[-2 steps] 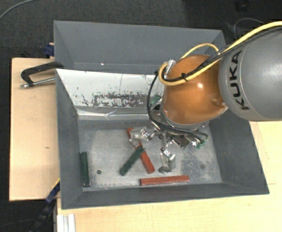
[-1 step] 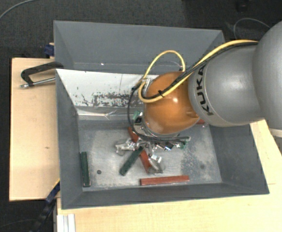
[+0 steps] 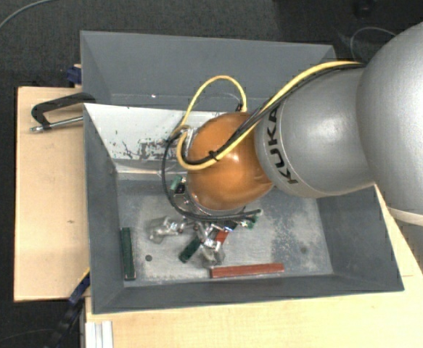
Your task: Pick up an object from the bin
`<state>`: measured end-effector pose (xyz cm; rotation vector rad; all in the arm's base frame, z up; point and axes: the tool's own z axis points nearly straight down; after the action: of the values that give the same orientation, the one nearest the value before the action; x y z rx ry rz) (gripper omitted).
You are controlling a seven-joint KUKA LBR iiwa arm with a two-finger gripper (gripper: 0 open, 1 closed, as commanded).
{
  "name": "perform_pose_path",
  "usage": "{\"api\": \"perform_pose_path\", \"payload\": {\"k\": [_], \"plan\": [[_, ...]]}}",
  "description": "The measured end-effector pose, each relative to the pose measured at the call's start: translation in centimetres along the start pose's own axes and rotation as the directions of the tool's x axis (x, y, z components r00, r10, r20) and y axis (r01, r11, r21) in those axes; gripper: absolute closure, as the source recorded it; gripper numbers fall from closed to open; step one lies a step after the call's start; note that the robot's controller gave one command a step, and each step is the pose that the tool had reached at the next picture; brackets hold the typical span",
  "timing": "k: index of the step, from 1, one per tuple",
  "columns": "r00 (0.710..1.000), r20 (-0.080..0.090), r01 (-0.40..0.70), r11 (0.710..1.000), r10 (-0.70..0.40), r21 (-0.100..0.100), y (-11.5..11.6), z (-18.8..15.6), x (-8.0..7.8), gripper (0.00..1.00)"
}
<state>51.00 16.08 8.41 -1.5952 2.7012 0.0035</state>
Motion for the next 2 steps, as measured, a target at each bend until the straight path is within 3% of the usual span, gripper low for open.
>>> {"api": "perform_pose_path", "payload": {"k": [1, 2], "plan": [[0.999, -0.005, -0.040, 0.999, 0.040, -0.001, -3.02, 1.35, 4.38, 0.00], [0.999, -0.003, -0.036, 0.999, 0.036, -0.001, -2.90, 1.32, 4.20, 1.00]]}}
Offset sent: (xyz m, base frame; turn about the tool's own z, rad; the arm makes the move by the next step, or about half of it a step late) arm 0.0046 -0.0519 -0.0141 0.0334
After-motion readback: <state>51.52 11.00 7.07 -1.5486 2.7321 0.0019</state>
